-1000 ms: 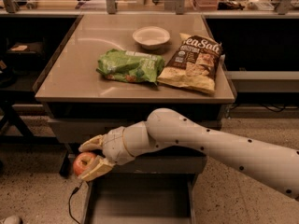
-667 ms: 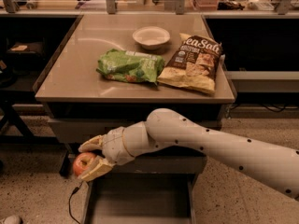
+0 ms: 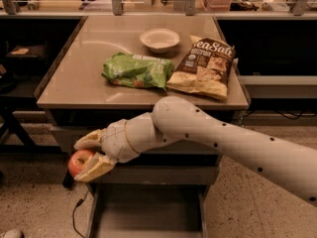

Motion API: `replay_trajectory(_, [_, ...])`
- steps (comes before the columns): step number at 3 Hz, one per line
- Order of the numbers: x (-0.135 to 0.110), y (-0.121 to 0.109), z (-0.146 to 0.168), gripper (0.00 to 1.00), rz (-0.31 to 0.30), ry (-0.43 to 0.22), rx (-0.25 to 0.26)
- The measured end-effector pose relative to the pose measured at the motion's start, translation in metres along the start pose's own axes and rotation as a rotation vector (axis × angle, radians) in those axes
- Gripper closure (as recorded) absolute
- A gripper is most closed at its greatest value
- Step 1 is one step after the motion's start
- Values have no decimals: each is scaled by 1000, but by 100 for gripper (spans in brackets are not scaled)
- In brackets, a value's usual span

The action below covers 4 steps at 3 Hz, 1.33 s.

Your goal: Pick apple from bottom drawer and place on counter

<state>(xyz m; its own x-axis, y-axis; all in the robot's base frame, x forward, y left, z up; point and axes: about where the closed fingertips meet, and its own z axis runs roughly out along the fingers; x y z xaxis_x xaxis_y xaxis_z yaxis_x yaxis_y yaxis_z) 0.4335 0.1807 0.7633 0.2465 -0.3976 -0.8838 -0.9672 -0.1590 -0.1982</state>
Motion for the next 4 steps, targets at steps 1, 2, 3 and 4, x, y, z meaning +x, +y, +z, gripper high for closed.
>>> replay_trajectory(1, [-38, -13, -20, 100, -49, 30, 9])
replay_trajectory(2, [-65, -26, -33, 100, -96, 53, 12])
replay_trajectory(3, [-68, -27, -34, 100, -100, 52, 13])
replay_trajectory(4, [-71, -33, -30, 100, -107, 35, 12])
